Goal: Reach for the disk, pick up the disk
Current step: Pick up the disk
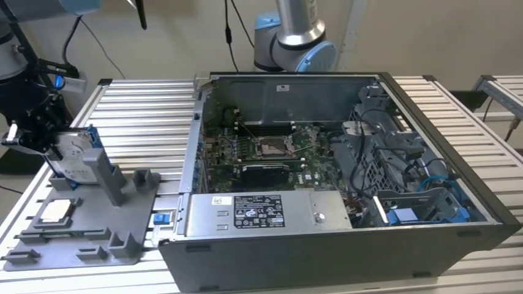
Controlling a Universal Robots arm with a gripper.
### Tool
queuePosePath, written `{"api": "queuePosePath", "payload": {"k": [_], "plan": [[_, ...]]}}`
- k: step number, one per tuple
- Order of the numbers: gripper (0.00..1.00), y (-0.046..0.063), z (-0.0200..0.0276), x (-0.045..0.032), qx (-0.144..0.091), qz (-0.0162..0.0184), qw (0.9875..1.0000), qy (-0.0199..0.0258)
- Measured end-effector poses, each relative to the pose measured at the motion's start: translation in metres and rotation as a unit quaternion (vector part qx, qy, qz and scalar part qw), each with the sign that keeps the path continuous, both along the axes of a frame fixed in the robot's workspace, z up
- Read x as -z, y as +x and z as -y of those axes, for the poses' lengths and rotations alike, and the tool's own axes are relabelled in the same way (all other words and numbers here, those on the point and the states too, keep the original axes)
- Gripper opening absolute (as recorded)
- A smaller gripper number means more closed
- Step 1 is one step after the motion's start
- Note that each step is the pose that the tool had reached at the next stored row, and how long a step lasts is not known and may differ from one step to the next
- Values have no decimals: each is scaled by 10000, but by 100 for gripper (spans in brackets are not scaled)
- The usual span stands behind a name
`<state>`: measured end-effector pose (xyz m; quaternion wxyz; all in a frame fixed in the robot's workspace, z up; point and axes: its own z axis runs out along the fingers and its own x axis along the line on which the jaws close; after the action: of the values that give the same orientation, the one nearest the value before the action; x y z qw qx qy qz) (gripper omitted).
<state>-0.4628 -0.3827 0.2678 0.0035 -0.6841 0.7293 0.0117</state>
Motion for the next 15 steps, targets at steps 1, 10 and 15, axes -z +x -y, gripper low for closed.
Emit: {"api": "queuePosePath", "payload": {"k": [1,10,15], "plan": [[0,0,0,-6,0,0,10000,0],[0,0,0,-73,0,0,10000,0],[0,0,0,-140,0,1,10000,0]]}}
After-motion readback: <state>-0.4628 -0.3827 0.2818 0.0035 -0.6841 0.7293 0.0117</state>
